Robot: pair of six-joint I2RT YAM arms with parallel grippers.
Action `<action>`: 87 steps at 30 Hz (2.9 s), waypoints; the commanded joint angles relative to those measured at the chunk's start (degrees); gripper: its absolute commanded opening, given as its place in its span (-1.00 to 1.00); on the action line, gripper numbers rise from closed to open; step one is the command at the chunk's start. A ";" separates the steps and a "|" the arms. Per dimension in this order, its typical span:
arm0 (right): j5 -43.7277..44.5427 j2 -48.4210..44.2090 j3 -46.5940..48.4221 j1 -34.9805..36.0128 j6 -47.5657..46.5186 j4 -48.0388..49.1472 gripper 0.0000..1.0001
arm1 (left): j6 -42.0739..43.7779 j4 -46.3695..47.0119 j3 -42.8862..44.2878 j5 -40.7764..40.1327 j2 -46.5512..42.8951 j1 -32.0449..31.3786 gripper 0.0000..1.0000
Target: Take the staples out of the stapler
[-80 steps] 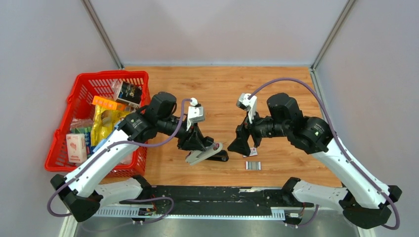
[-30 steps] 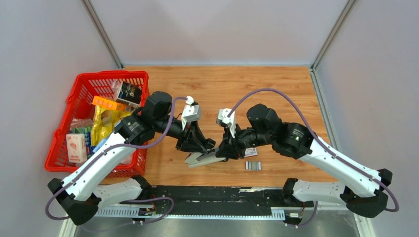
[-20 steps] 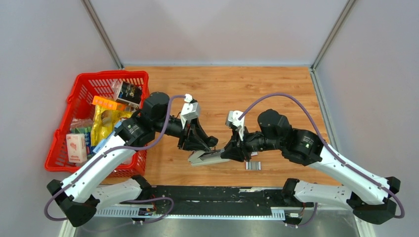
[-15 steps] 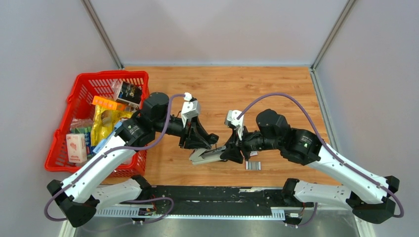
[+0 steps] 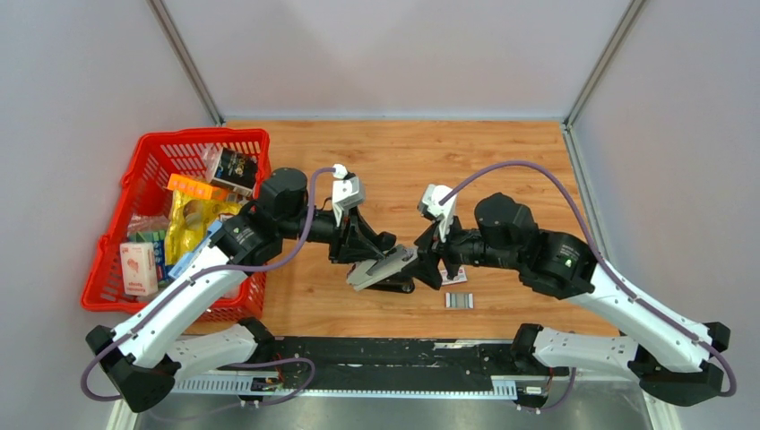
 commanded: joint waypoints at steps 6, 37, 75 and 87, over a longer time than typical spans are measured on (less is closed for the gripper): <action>17.63 0.89 8.36 0.19 -1.61 -0.48 0.29 | 1.46 2.69 1.13 -2.24 -0.76 -0.36 -1.00; 18.15 8.63 4.05 0.28 6.13 11.47 -1.00 | -2.67 5.94 -0.01 -14.90 -2.08 -0.97 -1.00; 20.27 10.30 -7.98 0.28 11.66 16.30 -1.00 | -8.74 19.03 -2.99 -29.75 -5.59 -1.68 -1.00; 21.32 12.41 -10.89 0.37 14.13 22.28 -1.00 | -9.35 24.22 -4.75 -36.16 -5.68 -1.68 -1.00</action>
